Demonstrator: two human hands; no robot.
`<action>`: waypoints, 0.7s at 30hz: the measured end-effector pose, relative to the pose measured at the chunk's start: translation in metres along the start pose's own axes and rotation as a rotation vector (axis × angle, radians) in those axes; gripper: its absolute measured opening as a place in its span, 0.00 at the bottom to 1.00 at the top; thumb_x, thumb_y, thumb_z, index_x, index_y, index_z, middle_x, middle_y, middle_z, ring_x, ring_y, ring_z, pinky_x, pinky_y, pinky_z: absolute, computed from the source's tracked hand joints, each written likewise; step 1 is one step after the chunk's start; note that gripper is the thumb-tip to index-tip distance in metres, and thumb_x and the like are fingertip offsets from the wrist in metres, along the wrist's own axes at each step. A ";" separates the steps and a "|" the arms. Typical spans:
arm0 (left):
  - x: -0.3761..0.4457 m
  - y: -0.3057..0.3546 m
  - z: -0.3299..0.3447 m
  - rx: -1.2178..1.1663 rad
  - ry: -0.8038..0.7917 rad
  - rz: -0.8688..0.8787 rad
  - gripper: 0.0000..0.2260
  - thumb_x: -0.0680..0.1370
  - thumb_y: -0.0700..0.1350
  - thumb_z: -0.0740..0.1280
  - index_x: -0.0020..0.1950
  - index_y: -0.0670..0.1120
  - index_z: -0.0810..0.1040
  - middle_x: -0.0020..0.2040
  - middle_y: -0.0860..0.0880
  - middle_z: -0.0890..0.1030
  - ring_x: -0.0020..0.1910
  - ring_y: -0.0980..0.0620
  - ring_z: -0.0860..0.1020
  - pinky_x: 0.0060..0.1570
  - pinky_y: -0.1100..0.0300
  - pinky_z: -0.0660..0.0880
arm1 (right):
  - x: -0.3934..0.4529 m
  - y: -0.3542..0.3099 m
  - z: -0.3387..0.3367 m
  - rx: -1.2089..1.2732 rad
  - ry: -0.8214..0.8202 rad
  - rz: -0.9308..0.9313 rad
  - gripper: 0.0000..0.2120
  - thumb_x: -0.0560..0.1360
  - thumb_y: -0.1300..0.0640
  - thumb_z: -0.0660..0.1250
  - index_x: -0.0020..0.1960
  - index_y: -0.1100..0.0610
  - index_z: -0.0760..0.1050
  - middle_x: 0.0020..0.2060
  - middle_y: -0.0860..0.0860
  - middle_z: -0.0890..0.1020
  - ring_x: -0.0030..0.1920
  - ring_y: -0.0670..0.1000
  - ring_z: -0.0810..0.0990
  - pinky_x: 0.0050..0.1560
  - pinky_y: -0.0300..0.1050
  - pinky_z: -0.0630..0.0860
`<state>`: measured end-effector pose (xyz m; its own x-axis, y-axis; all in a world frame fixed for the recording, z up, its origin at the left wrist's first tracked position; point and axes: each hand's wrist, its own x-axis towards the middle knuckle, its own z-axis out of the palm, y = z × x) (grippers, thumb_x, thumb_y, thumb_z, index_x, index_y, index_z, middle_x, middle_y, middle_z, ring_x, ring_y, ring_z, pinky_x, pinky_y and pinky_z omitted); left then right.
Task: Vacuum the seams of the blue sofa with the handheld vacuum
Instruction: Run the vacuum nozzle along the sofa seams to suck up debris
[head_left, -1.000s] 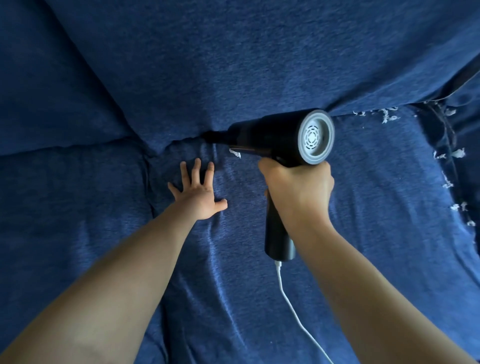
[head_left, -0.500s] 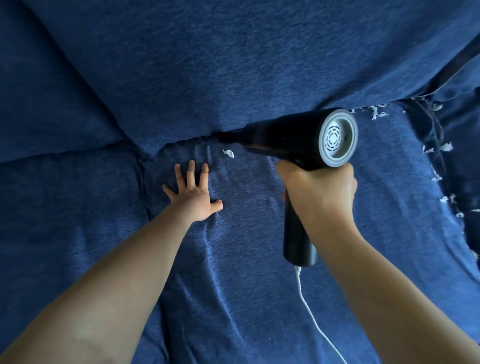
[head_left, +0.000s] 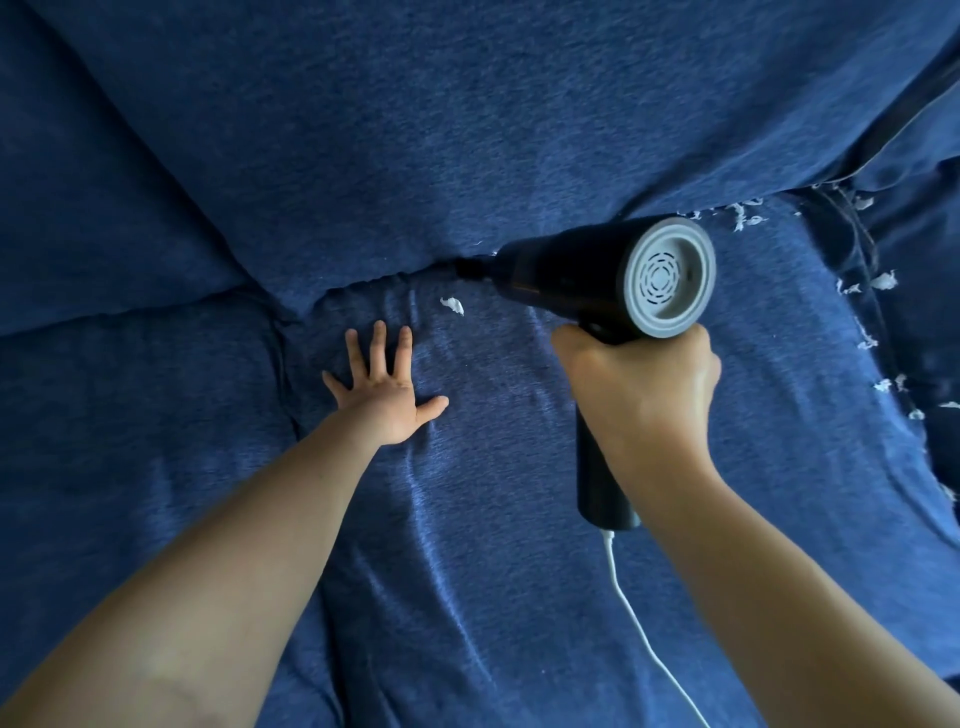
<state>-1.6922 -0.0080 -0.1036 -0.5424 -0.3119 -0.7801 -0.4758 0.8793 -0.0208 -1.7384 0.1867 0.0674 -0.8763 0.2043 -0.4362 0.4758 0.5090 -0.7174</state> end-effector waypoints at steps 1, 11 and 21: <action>0.000 -0.001 0.000 -0.001 0.002 0.003 0.46 0.74 0.72 0.54 0.75 0.53 0.26 0.74 0.48 0.24 0.73 0.39 0.27 0.70 0.29 0.43 | 0.001 0.001 -0.001 0.005 0.001 0.009 0.10 0.68 0.52 0.74 0.37 0.56 0.75 0.35 0.51 0.80 0.42 0.57 0.82 0.44 0.49 0.80; 0.001 0.001 0.004 0.010 0.036 0.006 0.48 0.73 0.73 0.55 0.75 0.51 0.27 0.75 0.47 0.26 0.73 0.38 0.28 0.69 0.28 0.45 | 0.001 -0.001 0.000 0.129 -0.044 0.057 0.10 0.66 0.54 0.74 0.36 0.61 0.77 0.33 0.57 0.84 0.39 0.61 0.85 0.44 0.58 0.85; 0.003 0.002 0.005 0.010 0.025 -0.007 0.48 0.73 0.73 0.55 0.75 0.51 0.26 0.73 0.47 0.24 0.72 0.38 0.26 0.69 0.28 0.43 | 0.000 0.003 0.025 0.312 -0.068 0.242 0.14 0.57 0.49 0.70 0.32 0.61 0.78 0.27 0.53 0.83 0.38 0.62 0.85 0.46 0.61 0.84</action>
<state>-1.6918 -0.0052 -0.1091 -0.5558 -0.3271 -0.7642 -0.4733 0.8803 -0.0326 -1.7356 0.1675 0.0521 -0.7342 0.2260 -0.6403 0.6770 0.1721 -0.7156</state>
